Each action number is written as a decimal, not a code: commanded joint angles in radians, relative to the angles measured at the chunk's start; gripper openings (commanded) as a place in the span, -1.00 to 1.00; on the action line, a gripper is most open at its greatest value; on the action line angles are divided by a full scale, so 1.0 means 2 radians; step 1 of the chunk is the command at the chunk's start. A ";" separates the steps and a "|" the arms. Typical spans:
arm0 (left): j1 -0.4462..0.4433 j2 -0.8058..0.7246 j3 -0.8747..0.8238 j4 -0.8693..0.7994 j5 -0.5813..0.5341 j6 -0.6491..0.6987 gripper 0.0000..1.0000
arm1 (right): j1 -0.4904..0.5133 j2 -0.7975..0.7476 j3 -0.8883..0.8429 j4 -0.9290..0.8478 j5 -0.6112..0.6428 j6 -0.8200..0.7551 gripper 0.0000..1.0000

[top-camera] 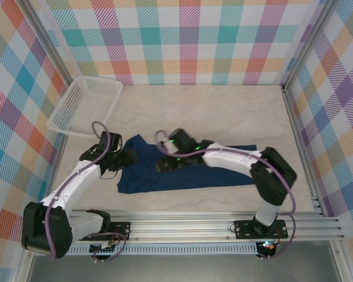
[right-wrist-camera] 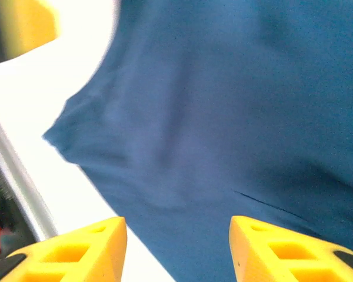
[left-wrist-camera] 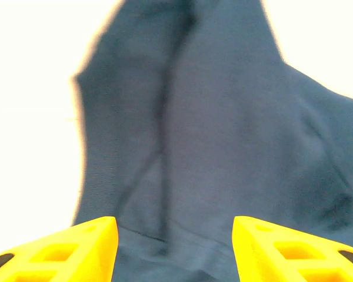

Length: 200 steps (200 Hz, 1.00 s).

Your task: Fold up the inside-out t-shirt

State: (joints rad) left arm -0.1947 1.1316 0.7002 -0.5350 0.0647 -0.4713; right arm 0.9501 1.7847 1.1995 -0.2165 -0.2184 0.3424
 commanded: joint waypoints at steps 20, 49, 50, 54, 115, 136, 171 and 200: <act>0.067 -0.021 -0.028 0.062 0.016 -0.041 0.10 | 0.048 0.089 0.090 0.025 0.003 -0.064 -0.02; 0.081 0.006 -0.026 0.073 0.053 -0.034 0.07 | 0.053 0.126 0.112 0.011 0.027 -0.066 -0.06; 0.081 0.007 -0.026 0.074 0.056 -0.034 0.07 | 0.053 0.126 0.111 0.010 0.028 -0.066 -0.06; 0.081 0.012 -0.025 0.076 0.069 -0.033 0.06 | 0.053 0.123 0.109 0.008 0.033 -0.067 -0.07; 0.019 0.062 -0.029 0.082 0.107 -0.014 -0.11 | 0.020 0.011 -0.006 0.017 0.072 -0.058 -0.09; 0.012 0.078 -0.029 0.085 0.109 -0.010 -0.18 | 0.019 -0.003 -0.021 0.005 0.084 -0.055 -0.09; 0.005 0.113 -0.028 0.092 0.111 -0.006 -0.23 | 0.017 -0.013 -0.028 -0.007 0.094 -0.053 -0.10; 0.000 0.114 -0.028 0.100 0.113 -0.008 -0.43 | 0.014 -0.015 -0.030 -0.010 0.095 -0.052 -0.11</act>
State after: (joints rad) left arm -0.1818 1.3632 0.6506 -0.3592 0.2729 -0.5007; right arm 0.9783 1.7828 1.1500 -0.2123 -0.0402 0.2272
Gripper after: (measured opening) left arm 0.320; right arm 0.448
